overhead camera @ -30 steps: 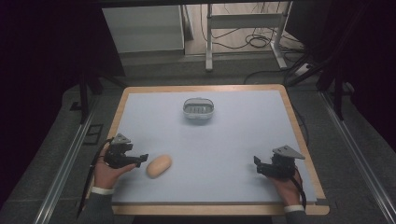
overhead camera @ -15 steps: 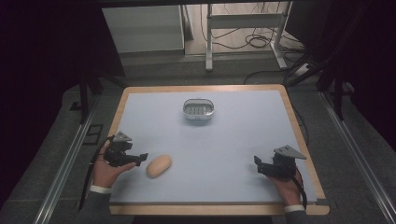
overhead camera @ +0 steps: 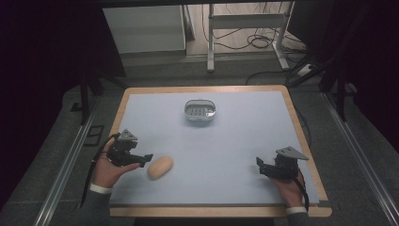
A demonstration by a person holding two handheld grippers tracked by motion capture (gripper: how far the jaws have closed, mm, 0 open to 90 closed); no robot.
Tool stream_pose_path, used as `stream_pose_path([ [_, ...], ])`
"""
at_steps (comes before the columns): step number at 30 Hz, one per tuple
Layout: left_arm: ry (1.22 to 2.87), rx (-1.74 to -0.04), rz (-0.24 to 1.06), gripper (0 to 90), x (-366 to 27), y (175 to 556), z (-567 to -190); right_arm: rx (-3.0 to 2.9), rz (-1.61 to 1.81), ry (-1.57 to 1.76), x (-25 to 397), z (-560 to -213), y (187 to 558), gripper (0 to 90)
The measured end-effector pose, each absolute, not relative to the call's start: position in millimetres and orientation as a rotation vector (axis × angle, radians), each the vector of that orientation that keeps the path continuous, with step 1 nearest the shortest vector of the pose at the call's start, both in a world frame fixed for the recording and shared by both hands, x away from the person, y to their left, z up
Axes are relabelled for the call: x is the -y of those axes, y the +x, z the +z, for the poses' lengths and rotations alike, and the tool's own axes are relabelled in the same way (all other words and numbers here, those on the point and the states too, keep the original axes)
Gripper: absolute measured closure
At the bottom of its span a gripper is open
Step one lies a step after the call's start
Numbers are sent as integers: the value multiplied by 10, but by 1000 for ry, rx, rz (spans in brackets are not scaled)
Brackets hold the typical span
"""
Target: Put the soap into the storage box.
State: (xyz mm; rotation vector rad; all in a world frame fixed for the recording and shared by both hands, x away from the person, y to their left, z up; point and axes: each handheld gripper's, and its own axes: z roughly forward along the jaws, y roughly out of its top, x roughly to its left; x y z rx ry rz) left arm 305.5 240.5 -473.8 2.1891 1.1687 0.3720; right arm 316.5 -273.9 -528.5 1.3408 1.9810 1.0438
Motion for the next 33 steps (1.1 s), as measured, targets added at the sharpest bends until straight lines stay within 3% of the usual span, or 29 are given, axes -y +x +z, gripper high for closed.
stream_pose_path([
  [33, 2388, -1082, 254, 163, -1956, 2999, -5063, -1988, 1029, 1352, 2738, -5287, 3175, 96],
])
